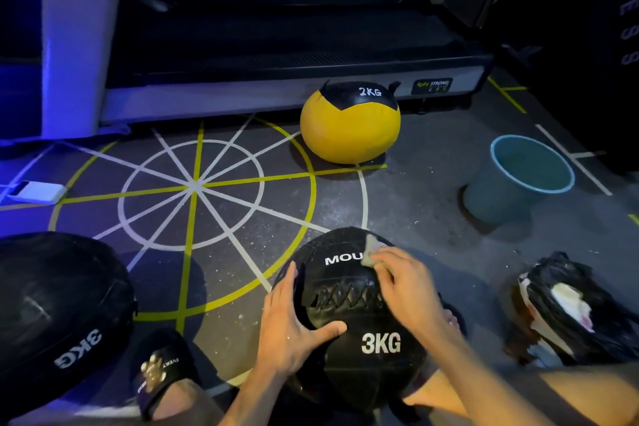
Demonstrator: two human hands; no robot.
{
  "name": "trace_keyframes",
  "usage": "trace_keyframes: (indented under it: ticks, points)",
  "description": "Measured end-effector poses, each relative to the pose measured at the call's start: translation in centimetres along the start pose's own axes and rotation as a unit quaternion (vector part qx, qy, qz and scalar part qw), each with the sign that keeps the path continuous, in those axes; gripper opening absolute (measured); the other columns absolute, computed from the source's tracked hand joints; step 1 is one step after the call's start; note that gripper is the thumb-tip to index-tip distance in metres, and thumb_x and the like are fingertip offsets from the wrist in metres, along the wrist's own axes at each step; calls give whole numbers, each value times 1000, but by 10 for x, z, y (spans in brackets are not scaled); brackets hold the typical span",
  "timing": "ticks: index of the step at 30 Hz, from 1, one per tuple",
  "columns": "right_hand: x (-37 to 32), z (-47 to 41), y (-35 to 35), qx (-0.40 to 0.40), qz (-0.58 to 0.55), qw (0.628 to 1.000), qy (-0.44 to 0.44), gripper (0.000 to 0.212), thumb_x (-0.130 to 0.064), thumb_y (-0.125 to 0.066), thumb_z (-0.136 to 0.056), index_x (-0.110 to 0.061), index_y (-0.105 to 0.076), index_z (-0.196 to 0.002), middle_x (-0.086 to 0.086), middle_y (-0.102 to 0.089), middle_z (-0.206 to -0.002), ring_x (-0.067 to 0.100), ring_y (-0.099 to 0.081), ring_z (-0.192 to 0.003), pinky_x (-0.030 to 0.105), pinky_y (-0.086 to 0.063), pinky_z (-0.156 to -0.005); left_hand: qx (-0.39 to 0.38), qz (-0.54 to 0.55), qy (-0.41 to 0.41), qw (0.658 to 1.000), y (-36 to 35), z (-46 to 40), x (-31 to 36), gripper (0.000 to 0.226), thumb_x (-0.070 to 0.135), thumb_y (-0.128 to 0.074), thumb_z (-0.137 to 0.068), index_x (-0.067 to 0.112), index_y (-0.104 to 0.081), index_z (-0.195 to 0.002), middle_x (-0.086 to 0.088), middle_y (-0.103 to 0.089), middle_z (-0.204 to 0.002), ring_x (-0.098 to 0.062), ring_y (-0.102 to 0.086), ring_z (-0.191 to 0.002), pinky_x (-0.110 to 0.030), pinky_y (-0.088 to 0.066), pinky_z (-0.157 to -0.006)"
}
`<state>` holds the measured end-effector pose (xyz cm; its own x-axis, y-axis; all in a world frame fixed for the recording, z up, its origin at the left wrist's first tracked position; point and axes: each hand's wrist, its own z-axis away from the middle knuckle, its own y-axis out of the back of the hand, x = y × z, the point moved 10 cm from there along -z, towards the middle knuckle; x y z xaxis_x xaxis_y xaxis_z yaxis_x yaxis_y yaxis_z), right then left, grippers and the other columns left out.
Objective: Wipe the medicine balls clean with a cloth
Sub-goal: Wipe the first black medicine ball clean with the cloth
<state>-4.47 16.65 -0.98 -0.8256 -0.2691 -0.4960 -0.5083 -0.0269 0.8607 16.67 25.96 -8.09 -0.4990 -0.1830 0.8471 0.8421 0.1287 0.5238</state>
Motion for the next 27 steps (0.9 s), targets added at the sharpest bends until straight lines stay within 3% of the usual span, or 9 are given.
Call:
trace_keyframes:
  ticks: [3, 6, 10, 14, 17, 20, 22, 25, 27]
  points:
    - [-86, 17, -42, -51, -41, 991, 119, 24, -10, -62, -91, -23, -78, -102, -8, -72, -114, 12, -62, -112, 30, -45, -107, 3, 6, 9, 1000, -4, -1, -2, 127, 75, -79, -61, 36, -12, -162, 18, -38, -155, -5, -35, -141, -33, -31, -118]
    - [-134, 29, -88, -160, -2, 967, 199, 28, -13, -54, -94, -16, -74, -114, -3, -69, -122, 17, -55, -121, 35, -37, -115, 1, 9, 24, 1000, 1, -2, -10, 104, 53, -64, -75, 47, 3, -155, 14, -45, -151, -21, -45, -140, -43, -37, -115]
    - [-117, 15, -70, -141, -1, 962, 233, 25, -15, -59, -91, -26, -77, -104, -12, -72, -118, 6, -57, -116, 22, -36, -111, -5, 20, 33, 999, 6, -5, -14, 137, 80, -75, -57, 31, -3, -164, 11, -44, -158, -12, -37, -146, -48, -27, -122]
    - [-77, -19, -51, -100, 2, 987, 124, 26, -17, -52, -96, -26, -76, -96, -11, -71, -107, 7, -60, -103, 29, -51, -94, -50, 54, 16, 997, -3, -5, -18, 141, 87, -77, -54, 40, 2, -161, 34, -29, -156, 0, -21, -151, -42, -9, -128]
    - [-87, -30, -66, -175, -9, 978, 114, 29, -17, -50, -98, -29, -77, -96, -11, -71, -105, 8, -62, -96, 33, -53, -88, -55, 53, 11, 997, -9, -4, -18, 140, 82, -81, -58, 38, 2, -163, 32, -28, -157, 2, -21, -152, -37, -5, -127]
    - [-113, -1, -88, -298, 46, 932, 200, 29, -19, -46, -95, -28, -74, -92, -11, -70, -101, 9, -59, -95, 34, -51, -88, -52, 37, 13, 998, -7, -3, -18, 141, 82, -80, -57, 36, 0, -163, 39, -24, -150, 8, -22, -146, -31, 2, -124]
    - [-116, 20, -81, -334, 54, 906, 254, 27, -24, -45, -93, -27, -71, -86, -11, -68, -101, 7, -59, -98, 30, -50, -92, -52, 27, 14, 998, -3, -4, -22, 144, 89, -74, -53, 36, 2, -163, 36, -26, -154, 11, -19, -144, -33, 5, -124]
    - [-96, 18, -55, -311, 32, 914, 260, 26, -24, -50, -97, -27, -76, -94, -14, -71, -114, 3, -60, -112, 26, -46, -103, -51, 42, 18, 998, -4, -5, -22, 142, 87, -76, -56, 36, 2, -163, 33, -29, -158, 10, -19, -147, -34, 6, -123]
    - [-80, -7, -36, -204, 7, 954, 218, 22, -19, -57, -99, -26, -78, -102, -13, -73, -118, 3, -60, -114, 22, -44, -103, -46, 47, 14, 998, -7, -5, -18, 139, 84, -78, -58, 37, 1, -163, 33, -29, -159, 9, -19, -147, -28, 6, -121]
